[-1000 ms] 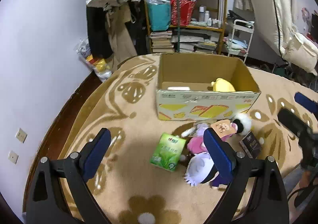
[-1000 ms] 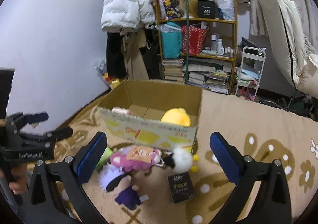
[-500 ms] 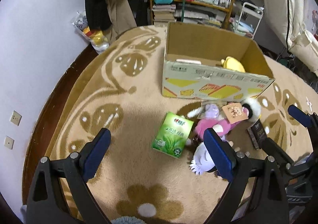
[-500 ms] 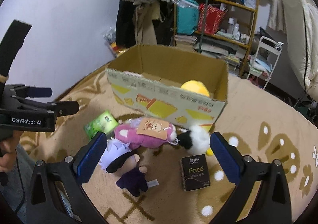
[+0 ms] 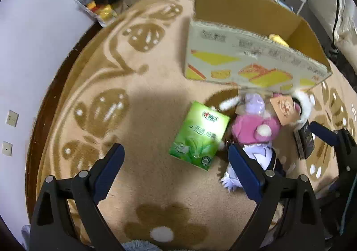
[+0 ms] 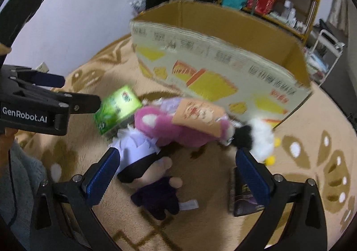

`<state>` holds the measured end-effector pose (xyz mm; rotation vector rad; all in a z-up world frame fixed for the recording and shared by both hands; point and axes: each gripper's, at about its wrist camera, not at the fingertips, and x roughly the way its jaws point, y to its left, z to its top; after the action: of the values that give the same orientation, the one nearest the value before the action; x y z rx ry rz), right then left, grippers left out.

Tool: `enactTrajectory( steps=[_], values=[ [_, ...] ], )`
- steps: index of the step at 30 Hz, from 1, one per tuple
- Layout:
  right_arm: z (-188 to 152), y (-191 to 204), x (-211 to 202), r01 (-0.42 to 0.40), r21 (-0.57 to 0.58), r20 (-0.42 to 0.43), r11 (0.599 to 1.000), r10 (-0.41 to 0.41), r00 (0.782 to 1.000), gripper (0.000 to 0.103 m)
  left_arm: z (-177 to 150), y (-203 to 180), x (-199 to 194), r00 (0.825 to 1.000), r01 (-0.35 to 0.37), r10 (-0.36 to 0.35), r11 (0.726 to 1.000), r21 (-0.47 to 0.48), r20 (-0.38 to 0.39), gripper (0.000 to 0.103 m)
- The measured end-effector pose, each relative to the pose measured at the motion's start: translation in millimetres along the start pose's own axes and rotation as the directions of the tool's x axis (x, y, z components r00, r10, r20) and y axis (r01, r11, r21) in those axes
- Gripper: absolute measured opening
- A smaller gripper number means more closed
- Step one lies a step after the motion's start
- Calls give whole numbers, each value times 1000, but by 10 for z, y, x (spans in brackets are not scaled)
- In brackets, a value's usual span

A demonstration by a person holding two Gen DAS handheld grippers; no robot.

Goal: Organize soft objects
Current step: 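Grasp the green tissue pack with the left tool while the right tool grasps the white-haired doll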

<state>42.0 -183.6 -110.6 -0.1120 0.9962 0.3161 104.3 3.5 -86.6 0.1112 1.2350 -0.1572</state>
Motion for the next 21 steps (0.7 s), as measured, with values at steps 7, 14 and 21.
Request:
enactTrajectory(
  steps=[7, 14, 21],
  values=[
    [-69, 29, 256, -60, 11, -75, 998, 60, 995, 103, 24, -74, 287, 997, -17, 20, 999, 33, -77, 93],
    [-92, -60, 422, -161, 92, -114, 983, 171, 979, 103, 62, -56, 535, 990, -7, 11, 1000, 28, -142, 93],
    [-66, -5, 451, -263, 116, -110, 958, 276, 955, 77, 113, -95, 661, 989, -25, 29, 999, 29, -143, 93]
  ],
)
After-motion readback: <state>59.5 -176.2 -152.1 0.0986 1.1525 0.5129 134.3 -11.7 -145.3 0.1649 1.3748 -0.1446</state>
